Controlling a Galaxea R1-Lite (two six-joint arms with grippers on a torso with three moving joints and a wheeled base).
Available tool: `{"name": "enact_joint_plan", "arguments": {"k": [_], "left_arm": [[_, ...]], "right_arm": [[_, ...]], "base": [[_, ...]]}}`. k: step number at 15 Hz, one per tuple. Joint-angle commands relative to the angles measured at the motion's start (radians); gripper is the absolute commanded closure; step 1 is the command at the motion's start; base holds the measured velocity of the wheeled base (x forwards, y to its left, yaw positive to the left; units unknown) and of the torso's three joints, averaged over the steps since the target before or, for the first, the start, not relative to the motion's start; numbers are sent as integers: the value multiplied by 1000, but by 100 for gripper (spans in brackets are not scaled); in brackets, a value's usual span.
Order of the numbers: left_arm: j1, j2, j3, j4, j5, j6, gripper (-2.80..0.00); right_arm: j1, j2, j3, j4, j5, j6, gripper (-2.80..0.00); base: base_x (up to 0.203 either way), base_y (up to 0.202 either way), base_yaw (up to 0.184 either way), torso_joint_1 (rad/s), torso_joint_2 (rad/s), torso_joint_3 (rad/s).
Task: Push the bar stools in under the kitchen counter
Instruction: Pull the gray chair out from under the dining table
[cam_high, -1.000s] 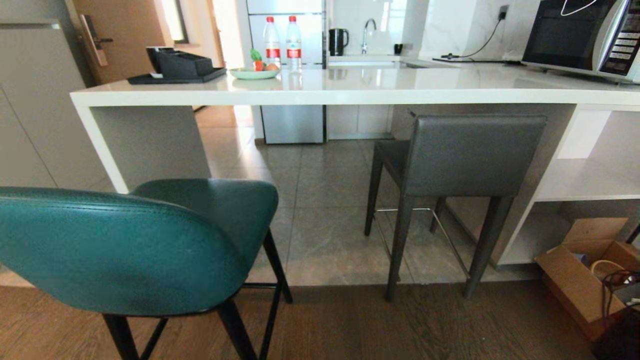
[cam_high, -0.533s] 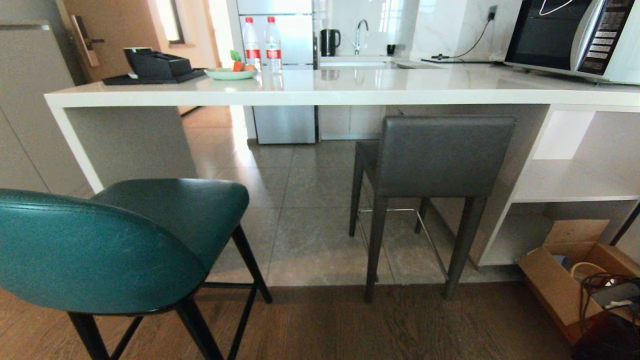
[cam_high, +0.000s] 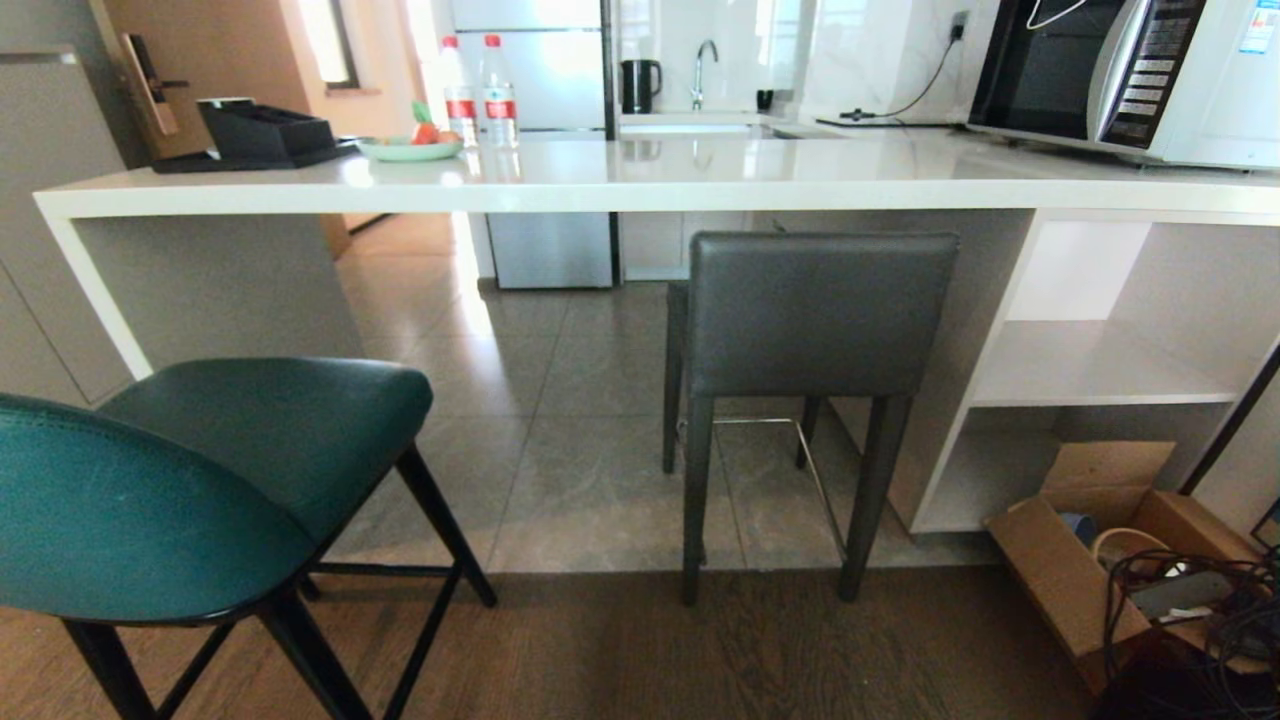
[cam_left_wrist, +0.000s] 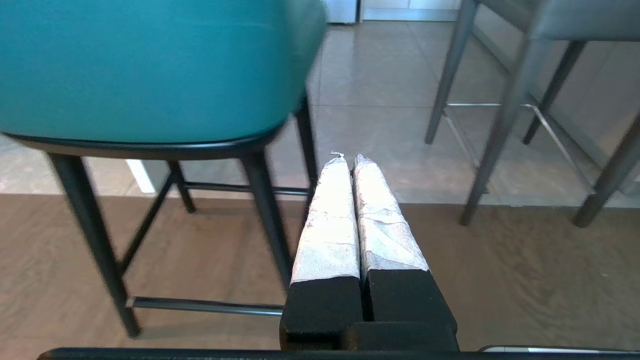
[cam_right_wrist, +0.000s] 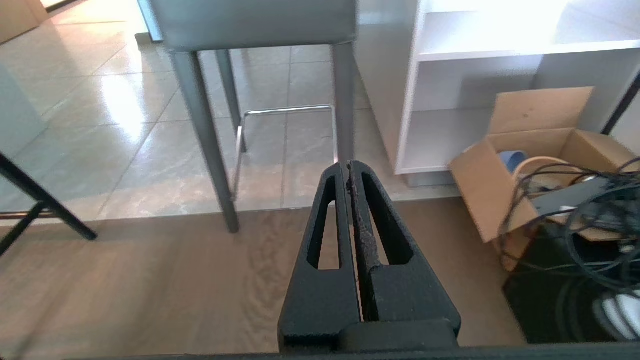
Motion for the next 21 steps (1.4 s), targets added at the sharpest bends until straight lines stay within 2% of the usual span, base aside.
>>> {"name": "enact_joint_plan", "arguments": {"k": [1, 14, 21], "left_arm": [[0, 2, 3, 0, 0, 0, 0], [0, 2, 3, 0, 0, 0, 0], [-1, 1, 3, 0, 0, -1, 0]], "right_arm": [[0, 2, 5, 0, 0, 0, 0], [0, 2, 5, 0, 0, 1, 0], [0, 2, 5, 0, 0, 1, 0]], "base": [[0, -195, 3, 2, 6, 1], [0, -193, 2, 2, 5, 2], [0, -15, 0, 0, 0, 0]]}}
